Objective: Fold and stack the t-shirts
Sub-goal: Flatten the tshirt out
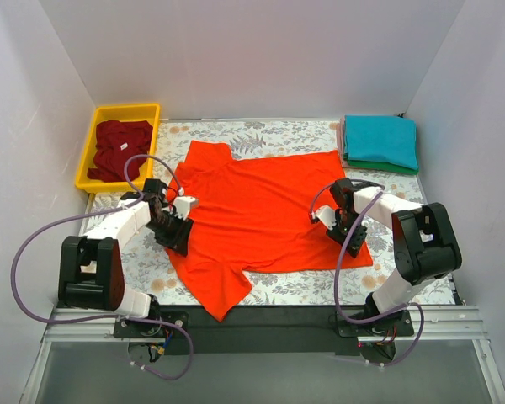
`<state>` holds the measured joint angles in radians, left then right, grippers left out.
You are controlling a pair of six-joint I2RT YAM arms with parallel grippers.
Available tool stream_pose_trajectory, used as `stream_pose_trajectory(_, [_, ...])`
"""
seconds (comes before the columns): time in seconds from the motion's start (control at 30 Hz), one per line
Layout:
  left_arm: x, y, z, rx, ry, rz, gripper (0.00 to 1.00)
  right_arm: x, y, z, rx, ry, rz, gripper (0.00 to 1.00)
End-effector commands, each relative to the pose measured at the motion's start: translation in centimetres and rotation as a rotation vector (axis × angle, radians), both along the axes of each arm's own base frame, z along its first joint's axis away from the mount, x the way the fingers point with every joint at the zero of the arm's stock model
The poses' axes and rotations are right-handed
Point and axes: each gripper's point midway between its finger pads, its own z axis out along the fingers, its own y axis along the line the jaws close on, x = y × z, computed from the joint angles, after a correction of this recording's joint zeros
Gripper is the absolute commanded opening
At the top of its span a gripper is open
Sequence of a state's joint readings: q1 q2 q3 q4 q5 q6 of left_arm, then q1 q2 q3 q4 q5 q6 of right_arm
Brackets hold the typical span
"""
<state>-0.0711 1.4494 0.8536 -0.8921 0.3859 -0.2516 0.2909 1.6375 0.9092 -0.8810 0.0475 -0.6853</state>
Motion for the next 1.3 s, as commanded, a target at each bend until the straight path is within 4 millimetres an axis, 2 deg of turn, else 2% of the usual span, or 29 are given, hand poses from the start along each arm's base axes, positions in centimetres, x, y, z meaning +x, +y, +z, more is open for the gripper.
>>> stream_pose_trajectory(0.0, [-0.2,0.1,-0.5,0.031,-0.067,-0.003,0.38,-0.2,-1.4,-1.6,-0.056,-0.007,0.024,0.22])
stream_pose_trajectory(0.1, [-1.9,1.5,-2.0,0.103,-0.028,-0.015,0.33,-1.2,-1.8,-2.0,-0.074,0.021,0.028,0.19])
stream_pose_trajectory(0.3, [-4.9,3.4,-1.9,0.192,0.01,-0.069,0.17,-4.0,-2.2,-1.7,-0.075,0.082,0.064,0.18])
stream_pose_trajectory(0.4, [-5.7,3.7,-1.4,0.201,0.015,-0.076,0.15,-5.7,-1.3,-1.2,-0.028,0.12,0.087,0.21])
stream_pose_trajectory(0.53, [-5.2,3.3,0.4,0.18,-0.013,-0.081,0.16,-6.8,1.2,0.7,0.094,0.134,0.115,0.31])
stream_pose_trajectory(0.67, [-4.0,2.4,2.9,0.135,-0.051,-0.082,0.18,-5.2,3.3,4.2,0.2,0.073,0.119,0.39])
stream_pose_trajectory(0.7, [-2.7,2.1,4.2,0.123,-0.088,-0.076,0.18,-3.7,3.8,5.6,0.217,0.021,0.121,0.4])
stream_pose_trajectory(0.77, [-1.2,1.6,5.7,0.103,-0.128,-0.066,0.19,-2.2,4.0,6.9,0.238,-0.032,0.11,0.42])
stream_pose_trajectory(0.8, [0.3,1.5,7.1,0.098,-0.177,-0.059,0.19,-0.7,4.3,8.0,0.248,-0.079,0.108,0.42])
stream_pose_trajectory(0.9, [2.4,1.1,7.4,0.086,-0.19,-0.036,0.19,1.2,3.6,7.8,0.225,-0.084,0.079,0.4])
stream_pose_trajectory(0.93, [3.6,0.9,6.9,0.083,-0.205,-0.018,0.19,1.9,3.6,7.3,0.218,-0.066,0.056,0.37])
stream_pose_trajectory(1.03, [4.8,0.7,5.7,0.076,-0.217,0.012,0.19,3.5,3.6,6.0,0.208,-0.057,0.008,0.31])
stream_pose_trajectory(1.07, [5.0,0.7,4.1,0.078,-0.194,0.018,0.18,4.6,3.5,4.9,0.184,-0.076,-0.002,0.26])
stream_pose_trajectory(1.23, [3.5,1.4,1.4,0.113,-0.164,0.016,0.17,4.1,3.2,2.4,0.157,-0.03,-0.021,0.19])
stream_pose_trajectory(1.27, [2.6,1.6,0.5,0.123,-0.141,0.008,0.17,3.5,3.0,1.8,0.152,-0.012,-0.027,0.17])
